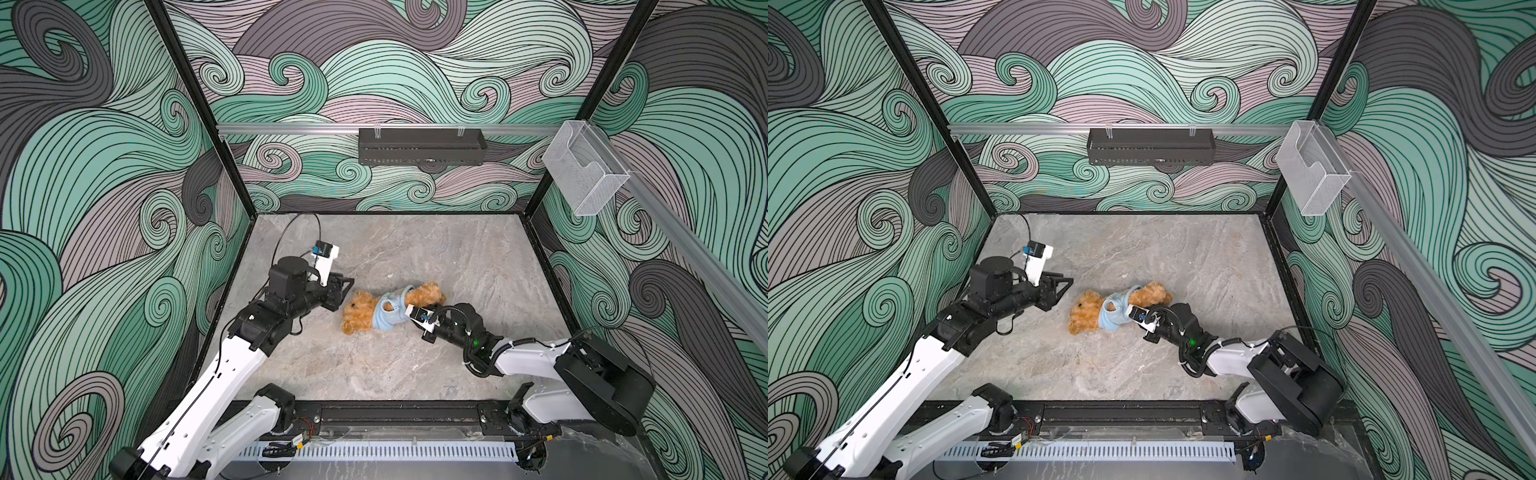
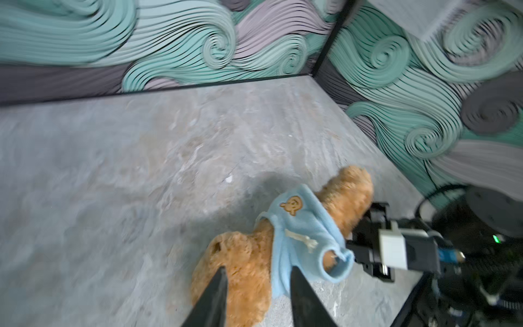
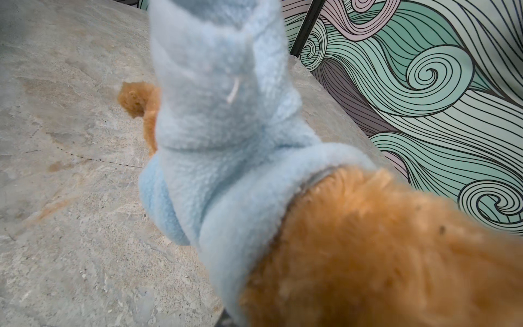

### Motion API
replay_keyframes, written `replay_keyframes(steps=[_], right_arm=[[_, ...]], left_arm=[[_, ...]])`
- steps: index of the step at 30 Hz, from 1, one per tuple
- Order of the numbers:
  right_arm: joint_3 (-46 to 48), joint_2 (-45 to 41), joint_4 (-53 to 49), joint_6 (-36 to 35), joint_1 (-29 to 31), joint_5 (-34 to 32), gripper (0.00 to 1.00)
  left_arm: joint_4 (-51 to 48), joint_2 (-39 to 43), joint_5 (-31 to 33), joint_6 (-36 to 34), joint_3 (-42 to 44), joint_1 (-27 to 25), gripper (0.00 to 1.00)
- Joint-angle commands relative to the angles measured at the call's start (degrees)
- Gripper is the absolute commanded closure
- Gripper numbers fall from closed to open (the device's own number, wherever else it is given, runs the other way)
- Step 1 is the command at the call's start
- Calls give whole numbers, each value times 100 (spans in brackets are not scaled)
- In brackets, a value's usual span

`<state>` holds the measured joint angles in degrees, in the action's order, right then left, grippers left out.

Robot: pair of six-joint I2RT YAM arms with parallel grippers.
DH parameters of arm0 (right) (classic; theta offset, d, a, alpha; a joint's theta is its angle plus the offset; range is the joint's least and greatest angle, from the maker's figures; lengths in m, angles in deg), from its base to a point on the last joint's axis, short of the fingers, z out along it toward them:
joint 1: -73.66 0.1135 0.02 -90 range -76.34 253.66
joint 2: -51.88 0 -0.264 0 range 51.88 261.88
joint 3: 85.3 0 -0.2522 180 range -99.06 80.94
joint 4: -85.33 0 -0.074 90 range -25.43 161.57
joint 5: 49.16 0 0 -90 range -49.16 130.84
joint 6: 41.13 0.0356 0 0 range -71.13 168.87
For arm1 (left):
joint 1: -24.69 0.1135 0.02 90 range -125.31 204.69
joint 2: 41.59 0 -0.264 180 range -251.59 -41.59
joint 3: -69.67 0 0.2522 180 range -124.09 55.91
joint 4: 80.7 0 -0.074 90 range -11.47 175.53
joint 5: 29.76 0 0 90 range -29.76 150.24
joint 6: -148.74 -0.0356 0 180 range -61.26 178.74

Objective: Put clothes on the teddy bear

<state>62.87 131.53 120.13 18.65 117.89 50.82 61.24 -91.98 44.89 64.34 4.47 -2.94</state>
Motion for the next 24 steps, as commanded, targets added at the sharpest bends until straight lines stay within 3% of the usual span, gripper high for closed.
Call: replay_keyframes(steps=[1,10,24], right_arm=[[-48,-3,187,-49,59,-73,86],[-57,-38,105,-25,64,-101,87],[-48,-90,58,-37,69,-167,88]], left_arm=[[254,-151,-459,-1498,65,-554,74],[-574,-1279,-178,-3075,-582,-1383,81],[-1153,-2105,-36,-3706,-1088,-1517,89]])
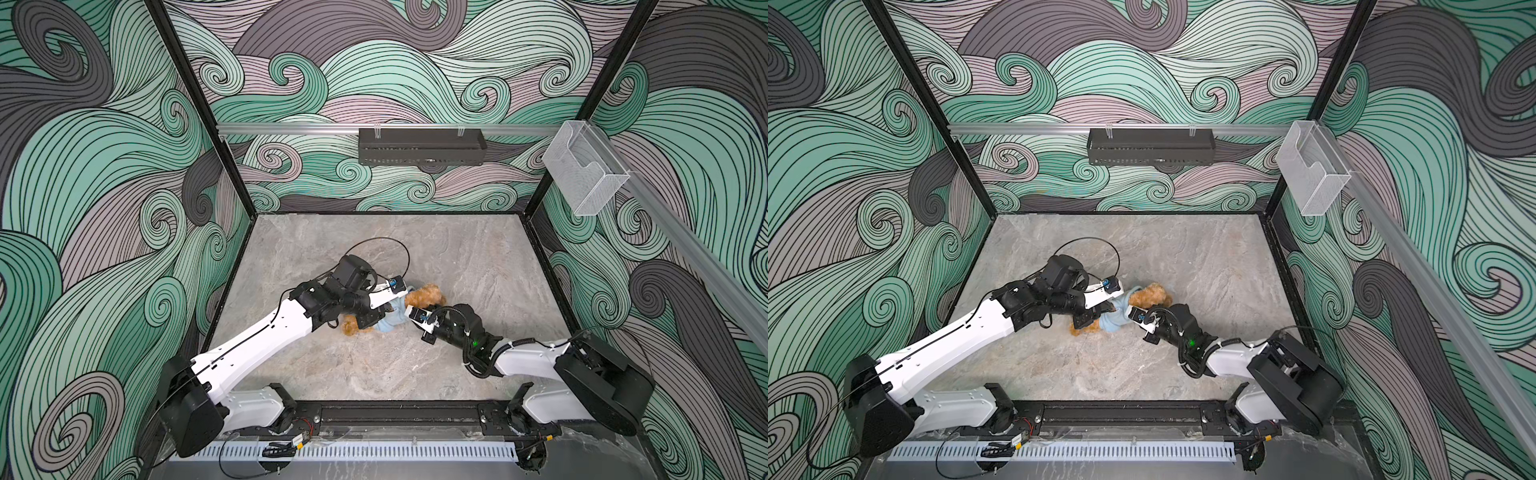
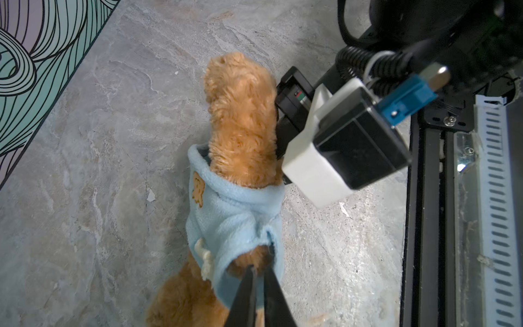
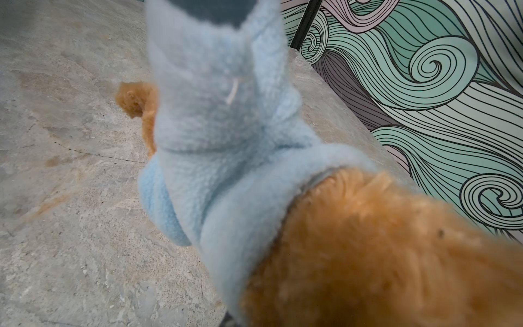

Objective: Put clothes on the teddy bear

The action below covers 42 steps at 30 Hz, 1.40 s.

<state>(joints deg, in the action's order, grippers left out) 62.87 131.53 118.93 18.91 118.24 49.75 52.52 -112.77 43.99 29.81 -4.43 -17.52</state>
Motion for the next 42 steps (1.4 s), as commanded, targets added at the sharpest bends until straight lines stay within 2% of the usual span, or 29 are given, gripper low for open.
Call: replay_keyframes(steps=[1,12,22,28,32,42], right_arm=[[-48,-91,179,-63,35,-64,88],[-66,-81,164,-64,33,-109,89],[-59,-108,150,-38,38,-136,91],[-57,-135,152,-28,33,-130,92],[-66,-134,163,-5,30,-110,93],[-32,-100,398,283,33,-53,94]], left_arm=[[-244,-28,117,-265,-174,-57,89],[-221,-459,447,-342,-359,-110,90],[181,-679,456,-129,-374,-155,72],[412,-816,658,27,-364,-155,68],[419,-969,525,117,-383,-160,62],[278,-1642,123,251,-469,-278,62]])
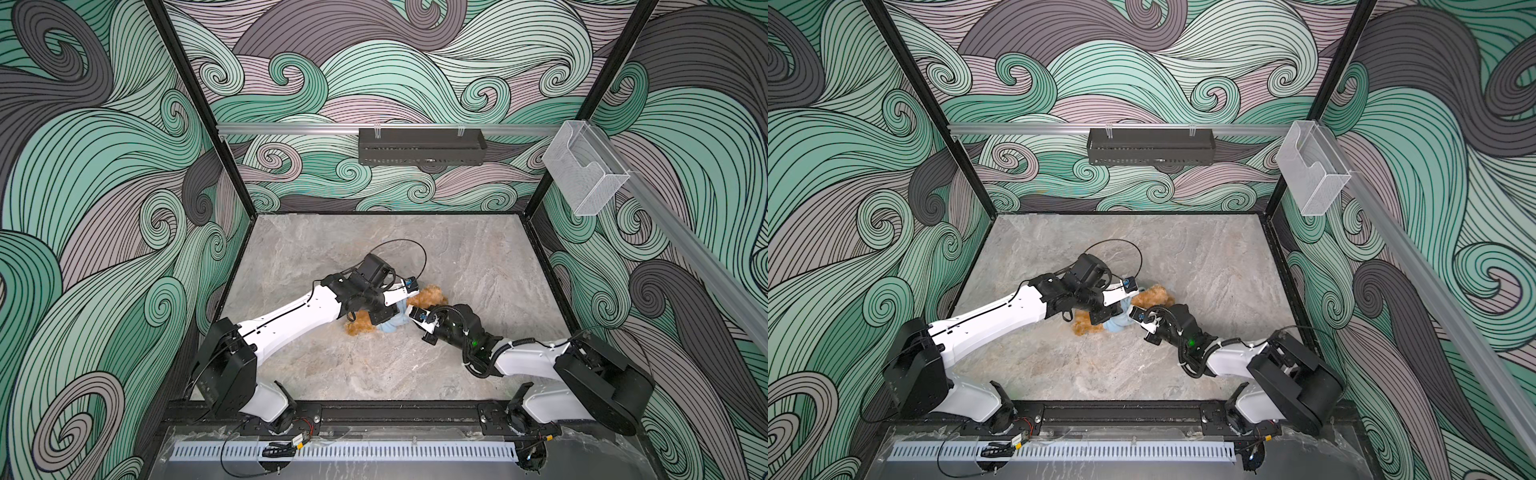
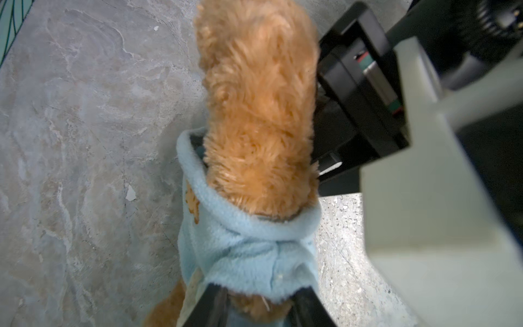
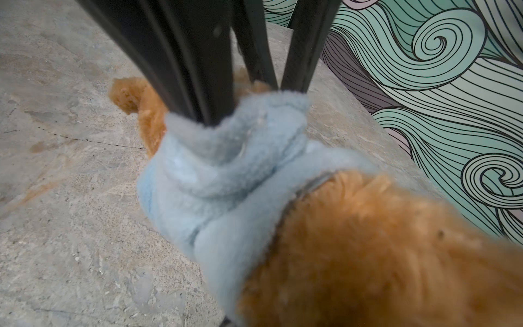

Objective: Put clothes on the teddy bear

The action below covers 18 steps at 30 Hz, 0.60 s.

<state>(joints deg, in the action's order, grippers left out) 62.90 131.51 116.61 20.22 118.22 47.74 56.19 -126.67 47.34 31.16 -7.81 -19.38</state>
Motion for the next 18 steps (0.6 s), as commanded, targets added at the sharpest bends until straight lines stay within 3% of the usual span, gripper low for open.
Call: replay_keyframes(steps=[1,4,7,11,15,18], right_arm=[[-33,-73,678,214,36,163,94],[-15,-2,892,433,36,195,94],[-15,102,1051,610,36,198,94],[-49,185,993,916,36,-186,94],[29,182,682,1556,33,-915,86],[9,-10,13,2143,27,-1133,71]], left_arm=[[-107,-310,-219,148,-148,-101,62],[-165,-516,-237,322,-247,-132,65],[-213,-653,-295,591,-375,-154,76],[30,-394,-587,835,-283,-130,99],[988,545,-847,1371,394,129,100],[2020,1095,-802,1693,1145,277,100]])
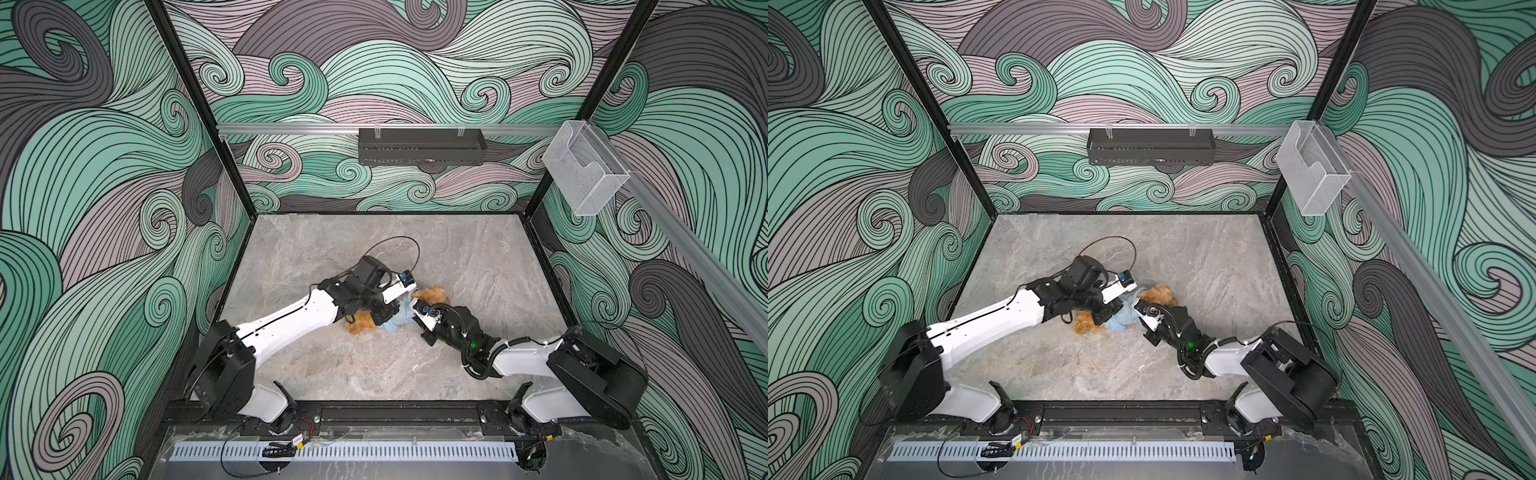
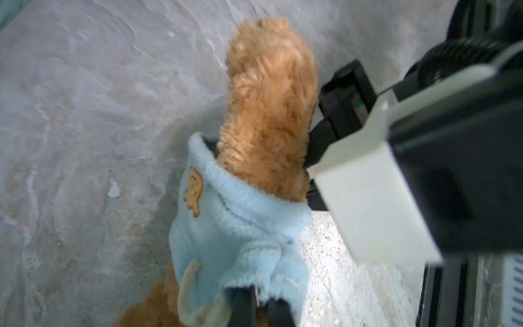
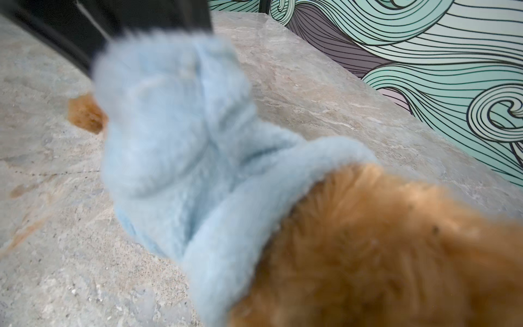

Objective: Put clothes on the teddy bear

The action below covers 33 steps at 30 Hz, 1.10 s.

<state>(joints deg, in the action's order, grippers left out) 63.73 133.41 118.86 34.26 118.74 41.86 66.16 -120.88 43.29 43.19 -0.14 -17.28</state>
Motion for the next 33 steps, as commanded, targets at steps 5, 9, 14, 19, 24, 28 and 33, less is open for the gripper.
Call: replay_keyframes(steps=[5,9,14,19,24,28,33], right_arm=[[-90,-1308,-1653,1207,-26,-376,41],[-382,-2611,-3340,1364,-34,-343,29],[-653,-3585,-4068,1500,-52,479,33],[-1265,-2899,-4070,2027,-66,838,53],[-1548,-2162,-3757,2602,-128,570,62],[-1784,-1608,-3804,2897,-160,629,66],[-1783,-1186,-3510,3119,-175,648,74]], left_arm=[[1038,431,214,467,546,76,100],[1227,388,405,427,611,76,100],[1229,340,336,383,569,76,100],[1092,309,125,180,499,76,100],[1008,273,-48,56,446,76,100],[989,249,-101,28,439,67,100],[980,231,-176,-12,437,67,100]])
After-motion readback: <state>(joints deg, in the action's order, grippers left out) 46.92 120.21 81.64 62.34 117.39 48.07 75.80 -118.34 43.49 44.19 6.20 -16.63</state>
